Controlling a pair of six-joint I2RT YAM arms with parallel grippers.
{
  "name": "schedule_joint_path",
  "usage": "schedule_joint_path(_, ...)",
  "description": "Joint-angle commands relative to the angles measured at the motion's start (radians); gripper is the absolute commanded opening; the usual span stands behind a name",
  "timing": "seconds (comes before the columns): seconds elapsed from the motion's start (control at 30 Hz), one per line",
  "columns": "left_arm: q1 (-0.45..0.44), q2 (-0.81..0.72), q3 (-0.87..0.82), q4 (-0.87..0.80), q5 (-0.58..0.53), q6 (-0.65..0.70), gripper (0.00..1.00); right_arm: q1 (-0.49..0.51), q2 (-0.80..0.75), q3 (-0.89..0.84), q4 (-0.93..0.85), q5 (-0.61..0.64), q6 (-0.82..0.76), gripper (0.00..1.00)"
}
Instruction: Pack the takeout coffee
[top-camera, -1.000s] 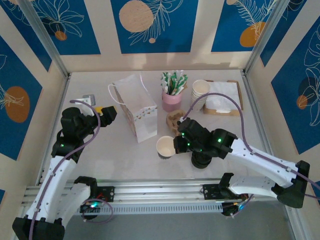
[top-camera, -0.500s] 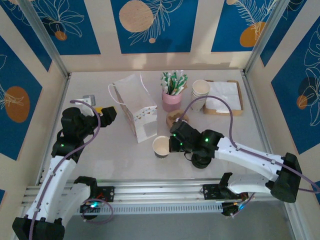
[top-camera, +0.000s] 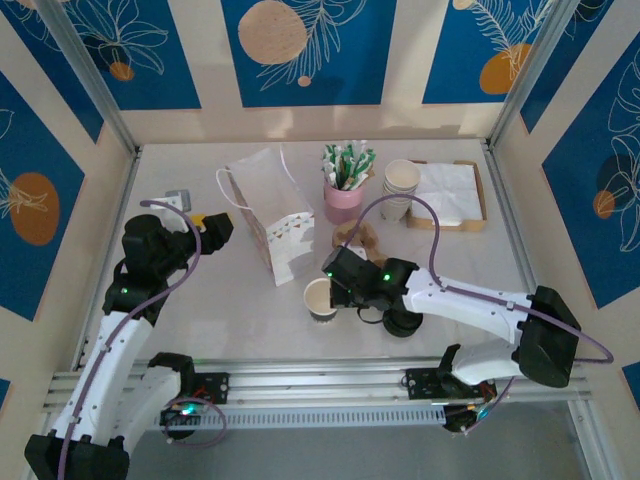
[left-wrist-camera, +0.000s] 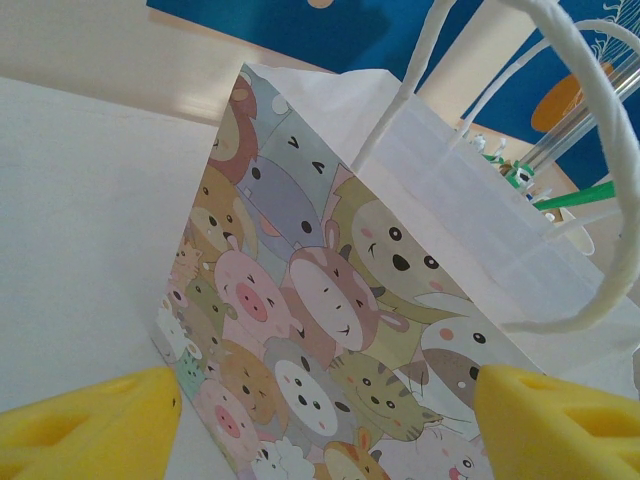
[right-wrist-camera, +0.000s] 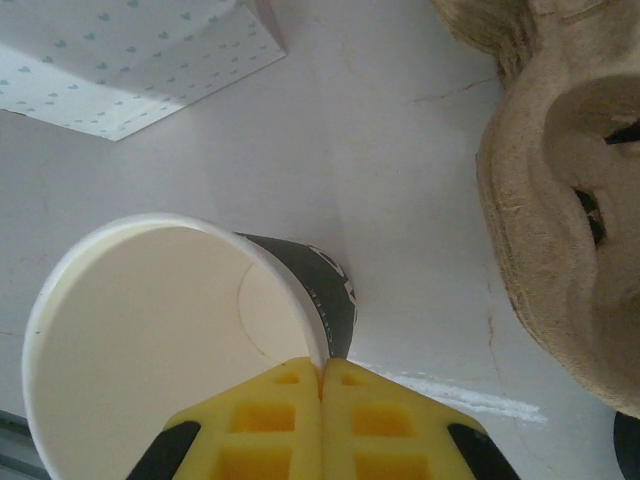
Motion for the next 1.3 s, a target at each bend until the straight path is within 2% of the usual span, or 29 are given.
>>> schedule_joint_path(0.0, -0.003, -0.005, -0.007, -0.001, -0.008, 0.016, 0.77, 0.014, 0.007, 0.035, -0.007, 0.011, 0.03, 0.06)
schedule_joint_path(0.3, -0.003, -0.007, -0.007, 0.001, -0.005, 0.014, 0.77, 0.031, -0.002, 0.064, -0.04, 0.045, 0.031, 0.35)
schedule_joint_path(0.4, -0.003, -0.005, -0.007, 0.0, -0.005, 0.014, 0.77, 0.031, -0.008, 0.078, -0.062, 0.059, 0.03, 0.41)
schedule_joint_path(0.6, -0.003, -0.002, -0.008, 0.0, -0.007, 0.013, 0.77, 0.031, -0.035, 0.127, -0.16, 0.102, -0.001, 0.48)
schedule_joint_path(0.73, -0.002, -0.001, -0.007, 0.0, -0.005, 0.011, 0.77, 0.028, -0.077, 0.167, -0.268, 0.164, -0.032, 0.49)
schedule_joint_path(0.8, -0.003, -0.001, -0.007, 0.001, -0.003, 0.01, 0.77, 0.024, -0.121, 0.161, -0.305, 0.2, -0.042, 0.51)
schedule_joint_path(0.87, -0.002, 0.0, -0.008, 0.002, -0.003, 0.01, 0.77, 0.022, -0.177, 0.141, -0.33, 0.237, -0.029, 0.58)
schedule_joint_path(0.93, -0.003, 0.001, -0.009, 0.0, -0.005, 0.01, 0.77, 0.015, -0.247, 0.104, -0.337, 0.255, -0.02, 0.7)
schedule_joint_path(1.0, -0.003, 0.003, -0.008, 0.002, -0.002, 0.009, 0.77, -0.002, -0.328, 0.052, -0.342, 0.261, -0.007, 0.75)
schedule_joint_path(1.27, -0.002, 0.007, -0.009, 0.001, -0.002, 0.007, 0.77, -0.161, -0.586, -0.151, -0.382, 0.14, 0.083, 0.78)
